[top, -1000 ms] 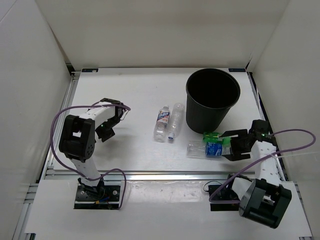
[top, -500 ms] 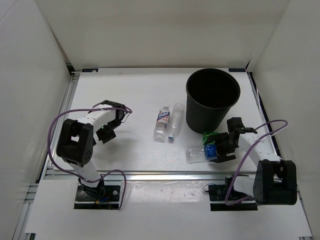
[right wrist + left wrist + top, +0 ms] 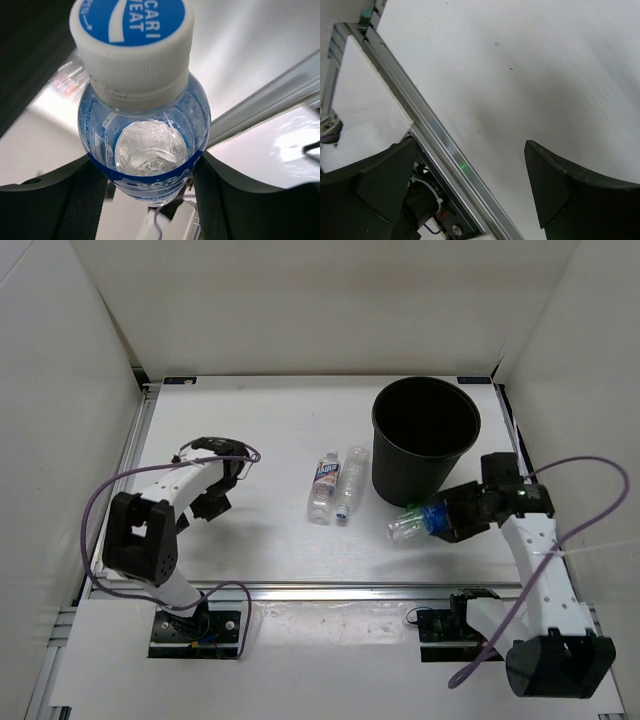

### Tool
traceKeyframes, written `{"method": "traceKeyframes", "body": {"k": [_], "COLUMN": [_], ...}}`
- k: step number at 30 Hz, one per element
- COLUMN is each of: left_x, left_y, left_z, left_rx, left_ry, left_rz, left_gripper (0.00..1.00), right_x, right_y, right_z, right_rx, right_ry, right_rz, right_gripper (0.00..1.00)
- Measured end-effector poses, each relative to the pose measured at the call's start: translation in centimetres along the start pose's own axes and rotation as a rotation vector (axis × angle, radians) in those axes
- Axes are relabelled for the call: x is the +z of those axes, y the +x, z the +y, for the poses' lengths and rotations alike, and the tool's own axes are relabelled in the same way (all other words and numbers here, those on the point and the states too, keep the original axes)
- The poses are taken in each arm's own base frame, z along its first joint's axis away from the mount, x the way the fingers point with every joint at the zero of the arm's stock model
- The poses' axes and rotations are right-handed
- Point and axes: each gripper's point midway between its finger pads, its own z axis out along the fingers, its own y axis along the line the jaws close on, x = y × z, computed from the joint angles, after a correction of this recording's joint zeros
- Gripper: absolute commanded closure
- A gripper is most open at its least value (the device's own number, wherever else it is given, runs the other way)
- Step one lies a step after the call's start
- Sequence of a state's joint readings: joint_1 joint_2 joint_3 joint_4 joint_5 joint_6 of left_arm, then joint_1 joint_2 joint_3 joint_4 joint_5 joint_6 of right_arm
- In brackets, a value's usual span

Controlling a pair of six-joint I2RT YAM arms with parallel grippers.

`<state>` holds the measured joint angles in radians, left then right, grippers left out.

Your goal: Put the plastic bottles in the bin

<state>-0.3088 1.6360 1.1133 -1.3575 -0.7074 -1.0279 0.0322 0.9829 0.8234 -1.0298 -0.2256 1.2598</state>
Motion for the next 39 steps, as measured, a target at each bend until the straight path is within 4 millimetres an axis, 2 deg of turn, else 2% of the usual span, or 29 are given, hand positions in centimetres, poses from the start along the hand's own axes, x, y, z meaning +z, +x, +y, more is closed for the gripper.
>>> {"method": "traceKeyframes", "body": {"k": [6, 9, 11, 13, 16, 18, 19, 20, 22, 25, 27, 29, 33, 35, 36, 37, 39], "left_x": [-4.3, -5.7, -6.4, -7.1, -8.1, -8.7, -9.0, -9.2, -9.4, -9.5, -9.5, -9.5, -9.5, -9.5, -9.5, -9.5, -9.5], "left_y": [-3.7, -4.2, -3.9, -3.6, -3.4, -3.4, -3.4, -3.4, -3.2, -2.9, -2.8, -2.7, -2.7, -2.7, -2.7, -2.7, -2.7], "left_z": [-0.6, -0.8, -1.0, -1.4, -2.4, -3.2, -3.6, -3.9, -4.3, -4.5, -4.6, -4.6, -4.6, -4.6, -4.6, -4.6, -4.6], "left_rx": [-0.094, -0.112, -0.085, -0.054, -0.011, 0.020, 0.032, 0.041, 0.062, 0.084, 0.093, 0.096, 0.098, 0.099, 0.102, 0.103, 0.106], "left_ry": [0.183, 0.253, 0.295, 0.338, 0.395, 0.425, 0.437, 0.445, 0.455, 0.459, 0.459, 0.458, 0.457, 0.457, 0.458, 0.458, 0.457], "left_rz": [-0.064, -0.059, -0.037, -0.010, 0.024, 0.037, 0.040, 0.041, 0.041, 0.046, 0.048, 0.048, 0.047, 0.048, 0.047, 0.047, 0.046], "left_gripper": [0.00, 0.00, 0.00, 0.00, 0.00, 0.00, 0.00, 0.00, 0.00, 0.00, 0.00, 0.00, 0.00, 0.00, 0.00, 0.00, 0.00], "right_x": [-13.4, -19.8, -23.1, -25.4, -25.8, -25.2, -24.1, -23.0, -20.5, -18.2, -17.7, -18.4, -21.2, -21.2, -20.4, -18.6, -13.6], "right_y": [2.6, 3.8, 4.1, 3.3, 0.6, -1.3, -2.4, -3.4, -5.0, -6.3, -6.7, -7.3, -9.2, -8.7, -8.5, -8.7, -9.3], "right_z": [7.6, 11.2, 13.6, 16.4, 20.7, 23.6, 24.9, 25.9, 26.8, 26.3, 23.9, 20.3, 11.7, 8.9, 8.0, 7.2, 5.3], "right_rx": [-0.204, -0.305, -0.373, -0.425, -0.476, -0.517, -0.541, -0.558, -0.597, -0.620, -0.594, -0.529, -0.289, -0.211, -0.176, -0.130, -0.030], "right_ry": [-0.312, -0.467, -0.564, -0.634, -0.638, -0.628, -0.603, -0.572, -0.501, -0.416, -0.369, -0.356, -0.397, -0.425, -0.429, -0.409, -0.342], "right_rz": [-0.067, -0.127, -0.185, -0.267, -0.391, -0.463, -0.489, -0.511, -0.531, -0.542, -0.555, -0.582, -0.704, -0.705, -0.675, -0.629, -0.501], "right_gripper": [0.65, 0.63, 0.61, 0.61, 0.54, 0.42, 0.30, 0.02, 0.00, 0.00, 0.00, 0.00, 0.00, 0.00, 0.00, 0.00, 0.00]}}
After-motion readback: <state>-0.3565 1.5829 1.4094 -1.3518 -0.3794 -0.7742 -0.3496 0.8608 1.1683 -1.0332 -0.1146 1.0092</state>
